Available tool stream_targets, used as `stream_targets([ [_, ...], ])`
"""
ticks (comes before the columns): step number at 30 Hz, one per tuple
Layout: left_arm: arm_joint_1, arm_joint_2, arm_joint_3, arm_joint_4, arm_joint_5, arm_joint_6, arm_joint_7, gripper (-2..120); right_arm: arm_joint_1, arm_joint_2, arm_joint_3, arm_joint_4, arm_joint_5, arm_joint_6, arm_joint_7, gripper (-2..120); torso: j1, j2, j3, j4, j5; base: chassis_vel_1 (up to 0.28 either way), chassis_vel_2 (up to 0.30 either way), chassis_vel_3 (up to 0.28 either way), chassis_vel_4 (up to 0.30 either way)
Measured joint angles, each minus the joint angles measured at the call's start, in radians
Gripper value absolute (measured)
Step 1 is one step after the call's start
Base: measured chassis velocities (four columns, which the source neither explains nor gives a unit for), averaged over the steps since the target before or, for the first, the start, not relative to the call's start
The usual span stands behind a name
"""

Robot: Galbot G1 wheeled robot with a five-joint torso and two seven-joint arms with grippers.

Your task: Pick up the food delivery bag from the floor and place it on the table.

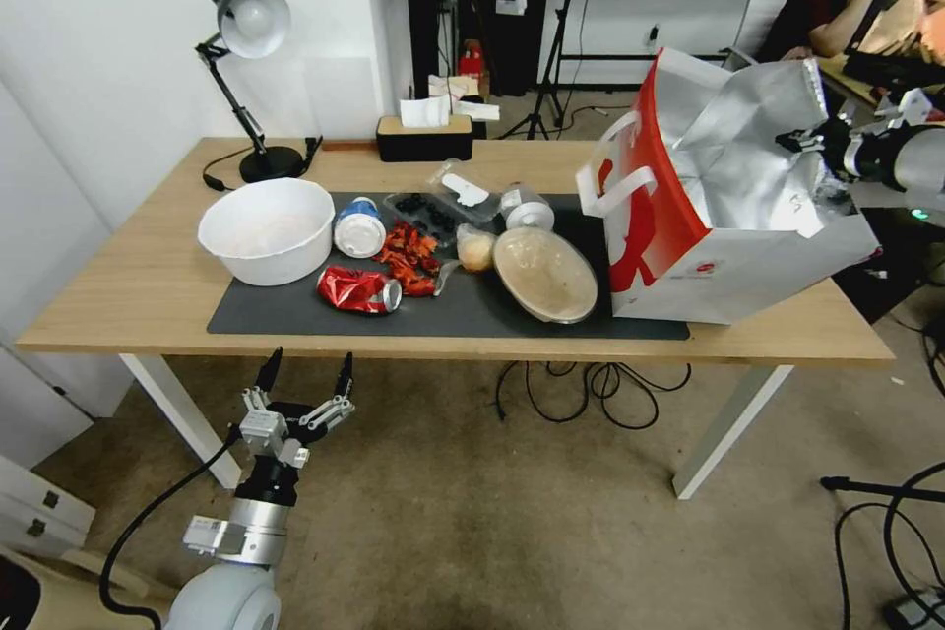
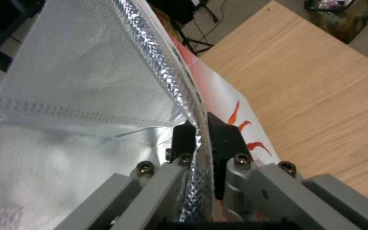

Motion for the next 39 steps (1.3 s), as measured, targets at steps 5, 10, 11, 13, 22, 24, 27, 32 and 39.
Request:
stream_targets([
  [5, 0.000, -0.001, 0.000, 0.001, 0.000, -0.002, -0.001, 100, -0.002, -0.003, -0.003, -0.008, -0.017, -0.002, -0.002, 0, 0.000, 0.000, 0.000, 0.0001, 0.0000, 0.000, 0.000, 0.000, 0.000],
  [10, 0.001, 0.000, -0.003, -0.005, -0.001, -0.002, -0.002, 100, -0.001, -0.006, -0.010, -0.018, -0.045, -0.003, -0.023, 0, 0.000, 0.000, 0.000, -0.0001, 0.0000, 0.000, 0.000, 0.000, 0.000],
  [11, 0.003, 0.000, -0.005, -0.007, -0.002, -0.003, -0.002, 100, 0.003, -0.007, -0.015, -0.022, -0.052, -0.003, -0.028, 0, 0.000, 0.000, 0.000, -0.0001, 0.0001, 0.000, 0.000, 0.000, 0.000],
  [13, 0.008, 0.000, -0.006, -0.008, -0.002, -0.003, -0.002, 100, 0.010, -0.008, -0.023, -0.027, -0.063, -0.001, -0.042, 7, 0.000, 0.000, 0.000, 0.0001, 0.0000, 0.000, 0.000, 0.000, 0.000],
  [22, 0.013, -0.003, -0.009, -0.016, -0.002, -0.004, -0.003, 100, 0.054, -0.013, -0.071, -0.039, -0.129, 0.014, -0.090, 37, 0.000, 0.000, 0.000, 0.0002, -0.0001, 0.000, 0.000, 0.000, 0.000],
  [24, 0.014, -0.002, -0.010, -0.016, -0.003, -0.006, -0.005, 100, 0.076, -0.017, -0.095, -0.046, -0.144, 0.015, -0.098, 47, 0.000, 0.000, 0.000, 0.0000, 0.0000, 0.000, 0.000, 0.000, 0.000],
  [27, 0.016, -0.001, -0.013, -0.016, -0.003, -0.007, -0.006, 100, 0.096, -0.023, -0.110, -0.049, -0.156, 0.015, -0.099, 55, 0.000, 0.000, 0.000, 0.0002, 0.0000, 0.000, 0.000, 0.000, 0.000],
  [32, 0.020, 0.001, -0.015, -0.024, -0.004, -0.008, -0.007, 100, 0.113, -0.041, -0.125, -0.050, -0.168, 0.013, -0.097, 73, 0.000, 0.000, 0.000, 0.0001, -0.0001, 0.000, 0.000, 0.000, 0.000],
  [39, 0.026, 0.003, -0.012, -0.028, -0.003, -0.012, -0.007, 100, 0.077, -0.086, -0.088, -0.012, -0.180, -0.019, -0.018, 98, 0.000, 0.000, 0.000, 0.0001, -0.0003, 0.000, 0.000, 0.000, 0.000],
])
